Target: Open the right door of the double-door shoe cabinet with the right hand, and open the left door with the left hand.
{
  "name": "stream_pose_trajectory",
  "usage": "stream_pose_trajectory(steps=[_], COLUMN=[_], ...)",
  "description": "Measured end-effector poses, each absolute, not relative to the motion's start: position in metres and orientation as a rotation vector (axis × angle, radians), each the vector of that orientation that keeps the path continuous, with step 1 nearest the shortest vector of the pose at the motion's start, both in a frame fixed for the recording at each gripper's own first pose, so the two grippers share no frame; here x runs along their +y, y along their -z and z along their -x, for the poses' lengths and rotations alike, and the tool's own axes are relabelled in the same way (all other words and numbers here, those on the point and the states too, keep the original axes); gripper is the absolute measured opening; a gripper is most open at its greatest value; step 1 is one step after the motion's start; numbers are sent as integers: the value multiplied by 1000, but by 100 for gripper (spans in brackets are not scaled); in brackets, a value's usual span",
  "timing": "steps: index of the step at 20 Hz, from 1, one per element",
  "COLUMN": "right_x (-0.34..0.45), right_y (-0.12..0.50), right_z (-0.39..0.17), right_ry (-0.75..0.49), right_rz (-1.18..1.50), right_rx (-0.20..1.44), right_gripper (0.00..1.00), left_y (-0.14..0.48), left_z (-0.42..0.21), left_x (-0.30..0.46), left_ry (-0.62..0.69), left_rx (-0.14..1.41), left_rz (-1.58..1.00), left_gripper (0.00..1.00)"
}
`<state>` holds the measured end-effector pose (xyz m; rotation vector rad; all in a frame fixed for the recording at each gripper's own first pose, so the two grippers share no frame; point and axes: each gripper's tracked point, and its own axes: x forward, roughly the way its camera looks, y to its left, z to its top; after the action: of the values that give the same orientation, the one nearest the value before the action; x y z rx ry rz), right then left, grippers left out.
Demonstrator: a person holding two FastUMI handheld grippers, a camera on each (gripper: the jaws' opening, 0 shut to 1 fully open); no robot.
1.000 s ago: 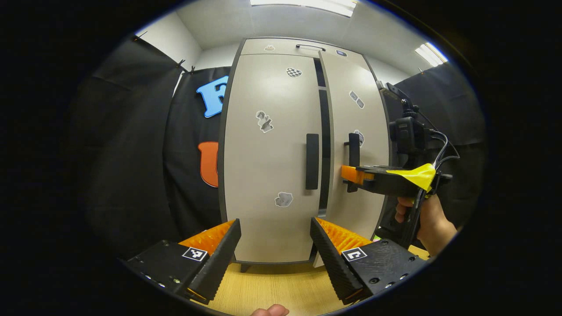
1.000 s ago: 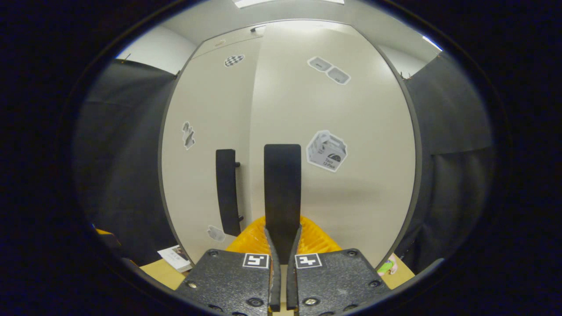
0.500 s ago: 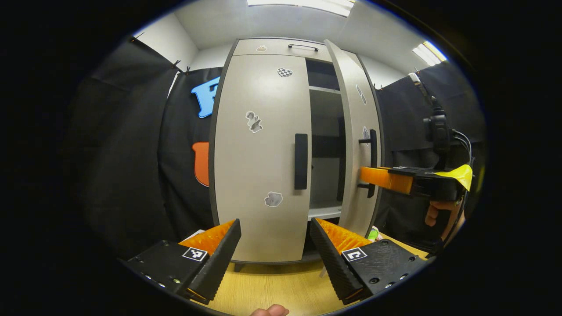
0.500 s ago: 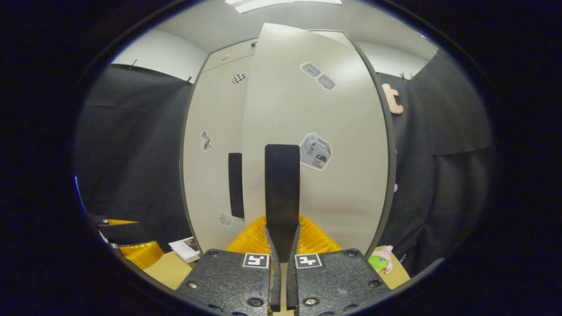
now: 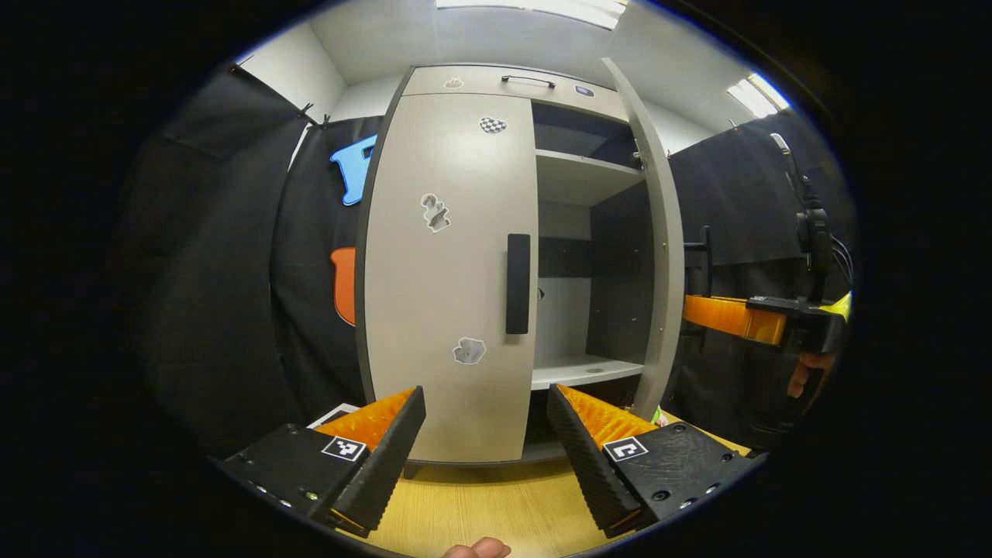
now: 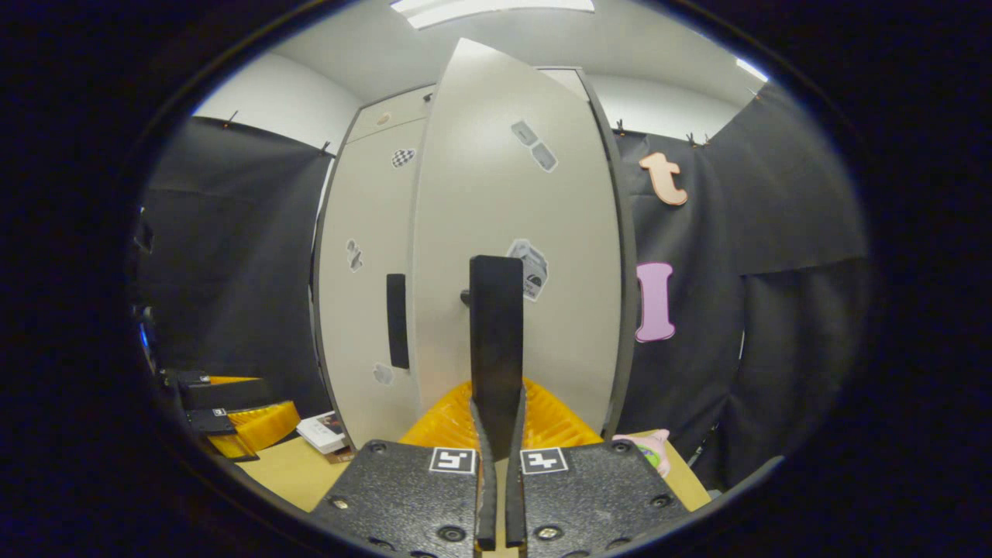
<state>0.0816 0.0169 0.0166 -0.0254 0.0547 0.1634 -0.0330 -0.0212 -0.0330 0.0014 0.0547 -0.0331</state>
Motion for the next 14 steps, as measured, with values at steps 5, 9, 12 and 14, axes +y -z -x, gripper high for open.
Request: stream_pose_trajectory(steps=[5,9,12,14], right_x=[-10,-22,-39,-55], right_y=[-15,-17,-21,-20], right_z=[-66,-61,-56,-55], right_ry=[-117,-79,-38,-5], right_rz=[22,38,39,33], right_rx=[54,49,45,40], right_gripper=[7,7,7,7], left_y=[31,31,32,32], left_z=[30,27,24,22], left_x=[-35,-38,-37,-37], left_ry=[72,86,83,83], left_rx=[44,42,40,41], left_rz=[-4,-5,0,2], left_gripper=[95,95,95,95])
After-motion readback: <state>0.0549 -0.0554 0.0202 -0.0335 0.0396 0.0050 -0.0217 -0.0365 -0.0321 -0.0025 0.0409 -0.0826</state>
